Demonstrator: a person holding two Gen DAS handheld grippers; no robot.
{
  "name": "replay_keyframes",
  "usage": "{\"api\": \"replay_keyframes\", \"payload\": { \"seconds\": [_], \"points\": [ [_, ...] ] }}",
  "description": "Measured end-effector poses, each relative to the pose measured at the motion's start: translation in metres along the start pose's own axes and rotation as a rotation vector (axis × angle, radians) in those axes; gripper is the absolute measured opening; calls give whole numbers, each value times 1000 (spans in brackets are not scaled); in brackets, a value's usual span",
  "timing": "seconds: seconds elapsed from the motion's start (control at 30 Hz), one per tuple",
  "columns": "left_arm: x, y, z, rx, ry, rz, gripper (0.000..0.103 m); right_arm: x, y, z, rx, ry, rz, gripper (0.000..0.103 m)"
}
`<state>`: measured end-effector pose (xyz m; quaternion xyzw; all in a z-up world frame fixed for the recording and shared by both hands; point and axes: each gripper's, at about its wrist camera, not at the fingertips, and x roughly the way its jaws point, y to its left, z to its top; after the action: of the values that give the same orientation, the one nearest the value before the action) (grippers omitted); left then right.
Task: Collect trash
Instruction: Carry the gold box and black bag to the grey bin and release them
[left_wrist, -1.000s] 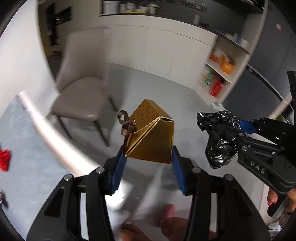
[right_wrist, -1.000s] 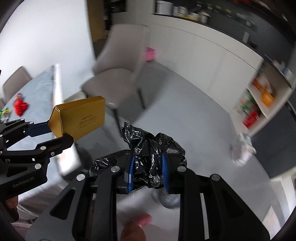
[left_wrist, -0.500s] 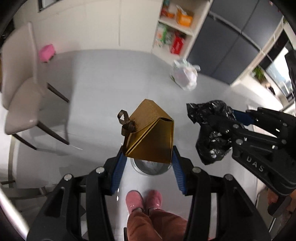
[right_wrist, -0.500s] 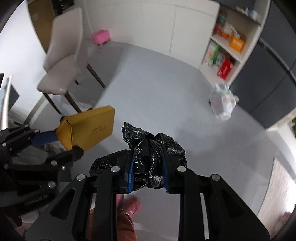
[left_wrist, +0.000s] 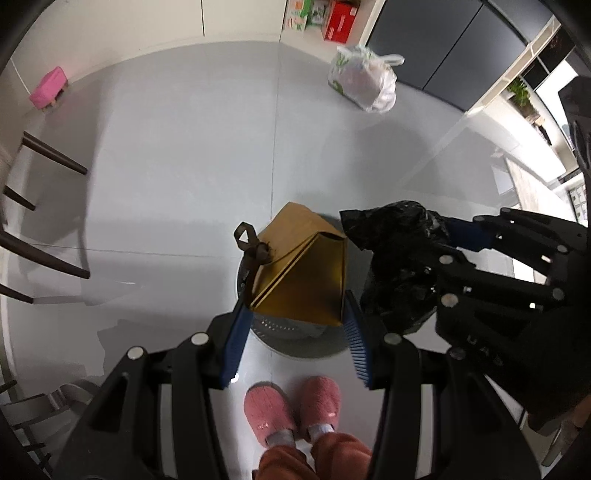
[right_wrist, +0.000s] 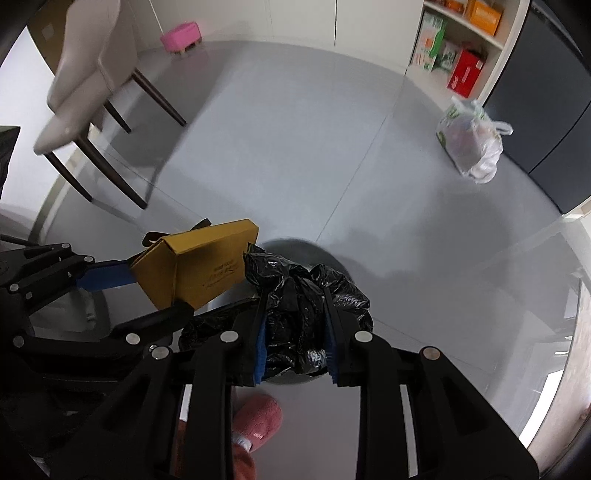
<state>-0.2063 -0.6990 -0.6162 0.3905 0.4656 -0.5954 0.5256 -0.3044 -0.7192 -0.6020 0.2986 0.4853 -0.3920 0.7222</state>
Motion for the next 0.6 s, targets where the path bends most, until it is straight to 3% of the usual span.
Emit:
{"api": "replay_keyframes", "payload": {
  "seconds": [0.17, 0.6],
  "points": [
    [39, 8, -2, 2, 27, 6, 49, 35, -22, -8, 46, 1, -5, 54],
    [41, 2, 0, 40, 46, 13, 50, 28, -25, -8, 30, -8, -10, 57]
  ]
}}
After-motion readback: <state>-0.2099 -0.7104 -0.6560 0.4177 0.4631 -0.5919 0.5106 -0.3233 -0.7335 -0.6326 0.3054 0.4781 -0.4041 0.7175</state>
